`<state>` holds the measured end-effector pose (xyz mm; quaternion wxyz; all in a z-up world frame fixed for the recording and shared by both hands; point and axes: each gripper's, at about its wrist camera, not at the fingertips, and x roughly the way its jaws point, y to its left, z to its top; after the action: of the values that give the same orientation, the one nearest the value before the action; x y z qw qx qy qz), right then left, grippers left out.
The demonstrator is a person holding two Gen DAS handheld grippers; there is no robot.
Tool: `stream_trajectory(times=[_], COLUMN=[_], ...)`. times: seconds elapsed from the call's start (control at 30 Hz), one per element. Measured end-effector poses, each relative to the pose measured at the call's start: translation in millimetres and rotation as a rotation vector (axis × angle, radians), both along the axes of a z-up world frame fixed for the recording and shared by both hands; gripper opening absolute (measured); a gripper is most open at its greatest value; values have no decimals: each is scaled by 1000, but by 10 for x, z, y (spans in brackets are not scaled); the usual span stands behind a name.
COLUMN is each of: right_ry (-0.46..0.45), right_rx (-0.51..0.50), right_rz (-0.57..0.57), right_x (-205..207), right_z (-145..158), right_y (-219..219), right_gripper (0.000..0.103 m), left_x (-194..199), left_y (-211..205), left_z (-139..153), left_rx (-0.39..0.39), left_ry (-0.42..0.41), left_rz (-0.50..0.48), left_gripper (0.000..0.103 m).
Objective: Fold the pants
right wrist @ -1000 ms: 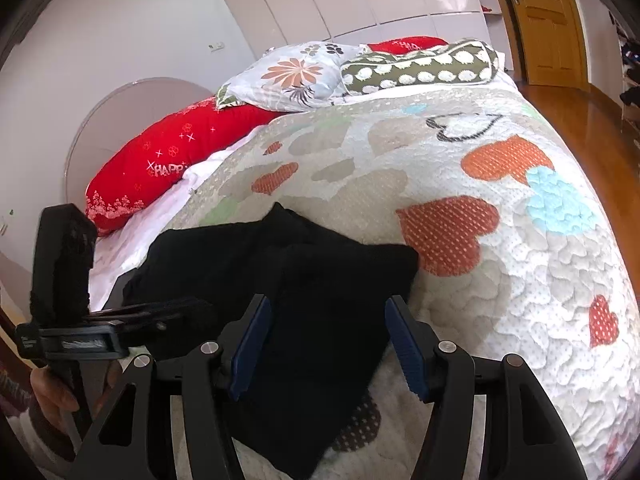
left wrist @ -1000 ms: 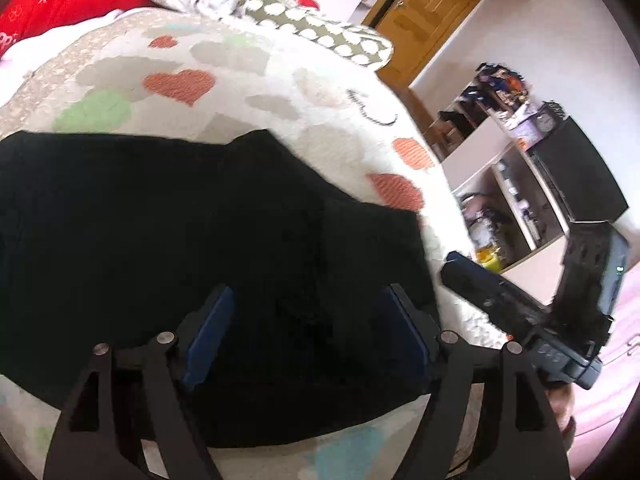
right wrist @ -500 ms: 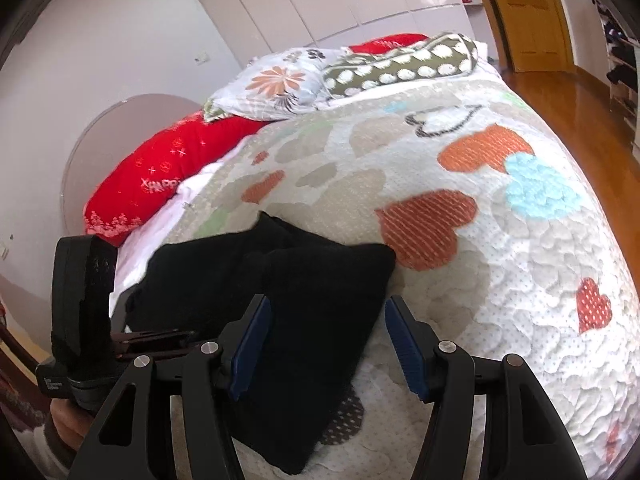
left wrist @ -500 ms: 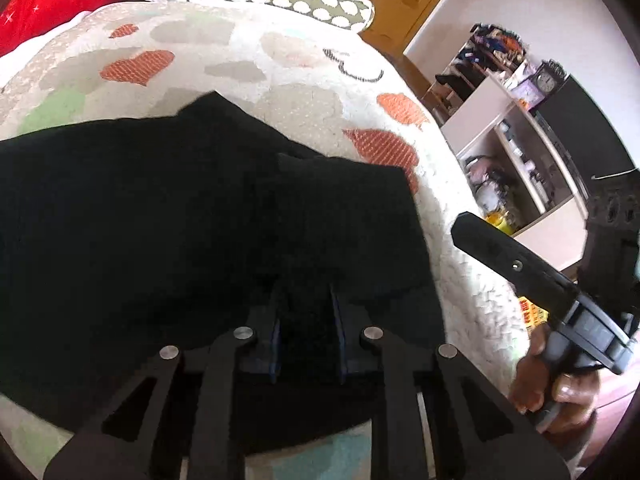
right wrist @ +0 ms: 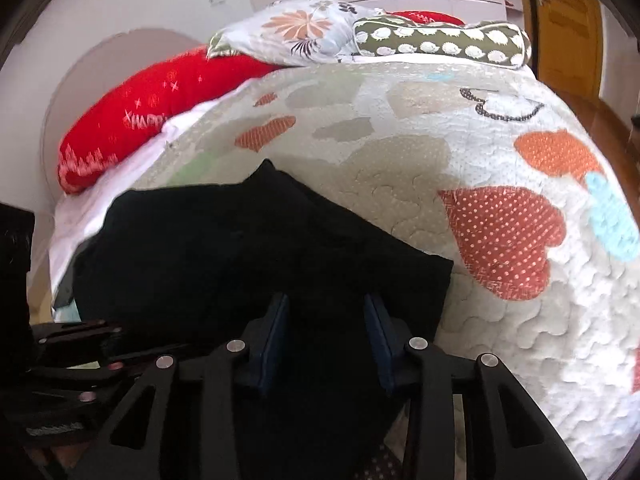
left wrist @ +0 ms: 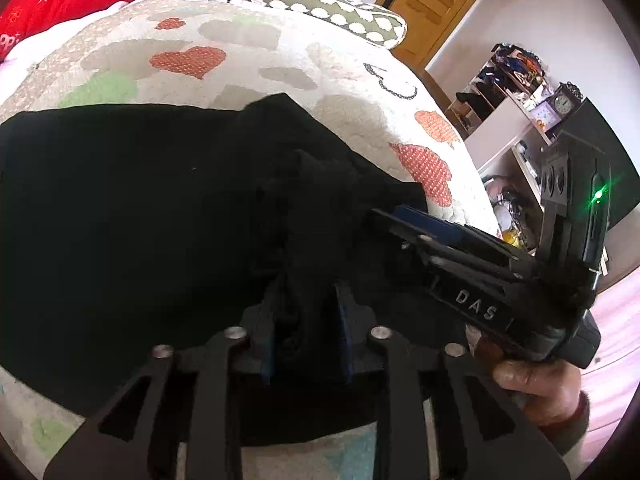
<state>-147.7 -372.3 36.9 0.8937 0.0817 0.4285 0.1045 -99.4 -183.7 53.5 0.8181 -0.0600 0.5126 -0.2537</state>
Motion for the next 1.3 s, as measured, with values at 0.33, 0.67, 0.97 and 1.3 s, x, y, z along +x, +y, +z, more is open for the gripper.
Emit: stream_trajectory(times=[0.33, 0.67, 0.97, 1.3], right_ry=[-45, -14, -35, 9], right_rx=[-20, -85, -85, -100], right_rz=[80, 113, 104, 112], right_x=[-519, -609, 8, 119], right_z=[303, 185, 254, 159], right_y=[144, 333, 546, 652], right_gripper=[49, 51, 52, 59], left_x=[-115, -208, -207, -192], left_y=[285, 387, 627, 810], left_z=[144, 246, 282, 249], left_rx=[62, 92, 128, 130], left_ry=[-80, -131, -150, -139], left_rz=[68, 97, 162, 212], left_gripper=[60, 65, 67, 71])
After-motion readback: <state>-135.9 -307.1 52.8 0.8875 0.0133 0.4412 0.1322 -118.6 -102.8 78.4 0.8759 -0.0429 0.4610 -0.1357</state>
